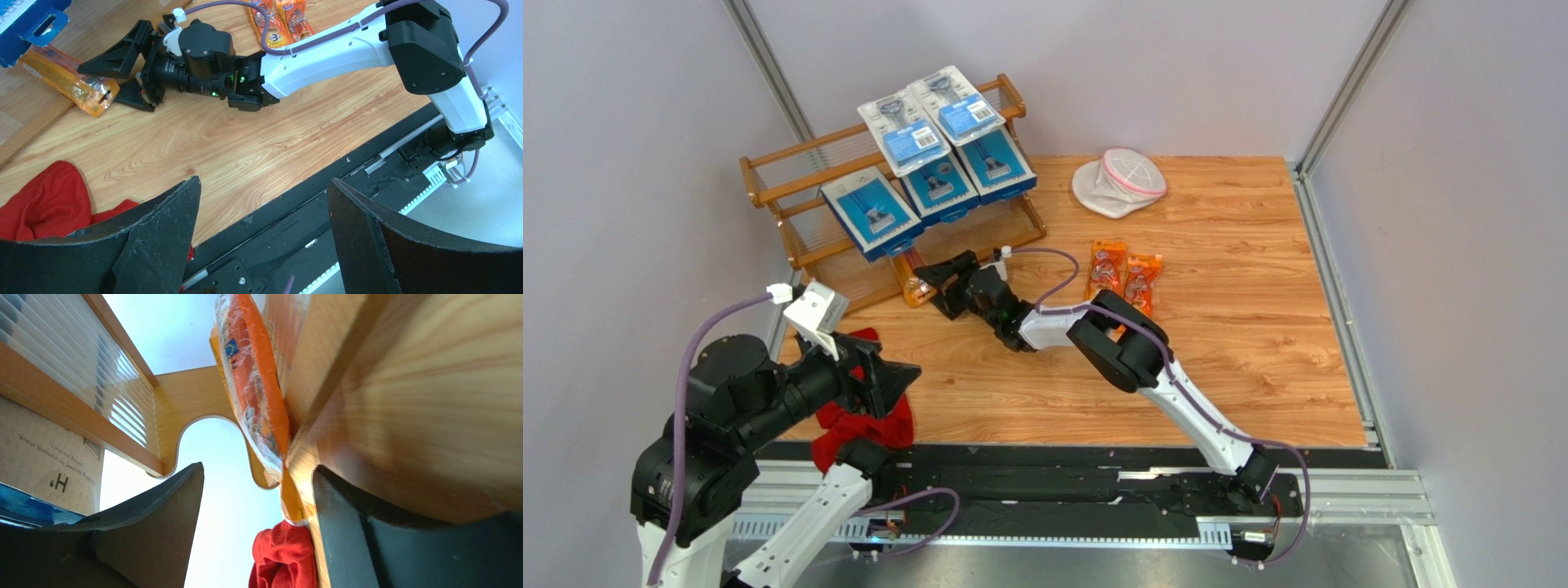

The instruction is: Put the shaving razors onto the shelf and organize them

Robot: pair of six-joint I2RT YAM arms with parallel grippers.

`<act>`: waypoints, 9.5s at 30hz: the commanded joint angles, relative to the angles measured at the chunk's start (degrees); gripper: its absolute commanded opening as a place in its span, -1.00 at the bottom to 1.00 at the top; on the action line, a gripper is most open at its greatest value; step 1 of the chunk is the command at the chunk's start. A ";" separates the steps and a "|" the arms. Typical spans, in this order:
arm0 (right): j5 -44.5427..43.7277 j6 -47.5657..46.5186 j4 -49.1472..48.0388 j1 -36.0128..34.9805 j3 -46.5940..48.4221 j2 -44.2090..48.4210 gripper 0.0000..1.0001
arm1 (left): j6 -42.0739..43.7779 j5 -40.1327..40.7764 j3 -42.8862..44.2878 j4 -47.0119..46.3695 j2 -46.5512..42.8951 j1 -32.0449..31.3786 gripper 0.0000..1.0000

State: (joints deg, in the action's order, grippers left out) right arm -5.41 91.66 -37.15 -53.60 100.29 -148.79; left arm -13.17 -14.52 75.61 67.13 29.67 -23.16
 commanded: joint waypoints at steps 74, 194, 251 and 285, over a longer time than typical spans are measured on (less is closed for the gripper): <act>0.23 -7.10 -8.04 2.98 -27.42 24.48 0.09 | -3.53 -2.08 -4.07 -3.23 -1.54 0.22 0.67; 30.54 -47.28 66.77 -3.60 -20.84 64.95 -0.92 | -21.72 -20.81 -28.15 -31.54 2.76 0.22 0.64; 10.51 -15.90 16.94 -5.98 -70.94 103.45 0.59 | -49.67 -19.58 -41.33 -70.64 5.05 0.22 -1.00; 6.29 -14.40 13.94 -9.94 -71.37 98.60 -1.00 | -46.08 -18.00 -41.25 -65.38 2.76 0.22 0.04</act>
State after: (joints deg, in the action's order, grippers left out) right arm 3.51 77.89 -21.15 -63.35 28.91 -52.31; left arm -61.34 -32.38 32.62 -0.67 32.88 -23.11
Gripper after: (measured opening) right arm 0.065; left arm 0.356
